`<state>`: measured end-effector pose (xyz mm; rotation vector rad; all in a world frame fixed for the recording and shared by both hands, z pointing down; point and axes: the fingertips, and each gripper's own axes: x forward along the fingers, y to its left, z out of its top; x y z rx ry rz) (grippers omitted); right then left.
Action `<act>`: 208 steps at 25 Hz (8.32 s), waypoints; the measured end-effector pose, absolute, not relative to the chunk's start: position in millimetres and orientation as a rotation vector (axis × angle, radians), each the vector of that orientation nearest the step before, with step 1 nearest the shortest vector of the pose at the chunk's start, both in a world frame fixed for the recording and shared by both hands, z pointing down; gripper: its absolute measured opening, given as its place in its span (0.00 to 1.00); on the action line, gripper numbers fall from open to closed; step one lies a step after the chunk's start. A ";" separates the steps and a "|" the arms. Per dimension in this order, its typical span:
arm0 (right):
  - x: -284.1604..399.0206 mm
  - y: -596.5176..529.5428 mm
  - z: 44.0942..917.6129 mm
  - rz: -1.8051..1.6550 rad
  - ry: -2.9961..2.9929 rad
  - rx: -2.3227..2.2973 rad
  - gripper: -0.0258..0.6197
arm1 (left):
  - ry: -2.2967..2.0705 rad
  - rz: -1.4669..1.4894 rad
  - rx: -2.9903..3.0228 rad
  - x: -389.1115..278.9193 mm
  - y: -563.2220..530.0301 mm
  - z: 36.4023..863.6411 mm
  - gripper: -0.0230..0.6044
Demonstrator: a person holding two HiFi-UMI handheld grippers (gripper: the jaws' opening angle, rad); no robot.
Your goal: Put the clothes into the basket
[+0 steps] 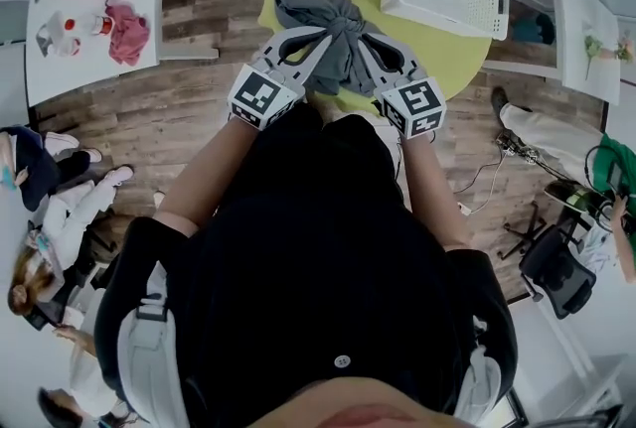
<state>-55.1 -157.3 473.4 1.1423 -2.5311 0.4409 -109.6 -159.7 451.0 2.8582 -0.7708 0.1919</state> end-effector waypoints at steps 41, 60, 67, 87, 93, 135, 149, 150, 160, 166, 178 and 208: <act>-64.9 -207.1 774.7 0.830 -1.814 0.664 0.73 | -0.892 0.354 2.644 -106.3 -230.7 619.4 0.05; -68.3 -204.6 797.7 0.784 -1.818 0.581 0.70 | -0.941 0.429 2.614 -120.3 -230.0 630.3 0.05; -61.0 -196.5 766.4 0.757 -1.851 0.598 0.61 | -0.940 0.385 2.663 -123.8 -228.1 598.5 0.05; -21.7 -132.1 653.8 0.549 -1.894 0.646 0.61 | -0.710 0.280 2.846 -92.3 -184.4 514.1 0.05; 7.5 -114.2 624.4 0.533 -1.897 0.665 0.61 | -0.620 0.269 2.895 -56.1 -174.0 489.2 0.05; 246.8 -163.1 491.8 -0.023 -1.958 0.400 0.61 | -1.031 0.154 2.925 178.9 -168.6 378.5 0.05; 258.4 -248.5 460.0 -0.108 -1.907 0.525 0.61 | -0.997 0.072 2.964 181.0 -235.6 361.2 0.05; 259.6 -255.5 458.7 -0.115 -1.905 0.536 0.61 | -0.998 0.066 2.962 180.9 -240.9 360.3 0.05; 257.2 -309.9 471.6 -0.158 -1.880 0.550 0.61 | -1.000 0.069 2.925 175.7 -286.8 373.9 0.05; 252.5 -334.5 504.0 -0.160 -1.856 0.518 0.61 | -0.996 0.101 2.880 169.2 -310.6 397.1 0.05; 242.9 -350.6 565.1 -0.082 -1.842 0.439 0.61 | -0.998 0.142 2.822 162.7 -342.3 443.0 0.05; 232.1 -345.0 718.6 0.085 -1.832 0.259 0.61 | -0.926 0.212 2.763 180.9 -373.1 500.5 0.05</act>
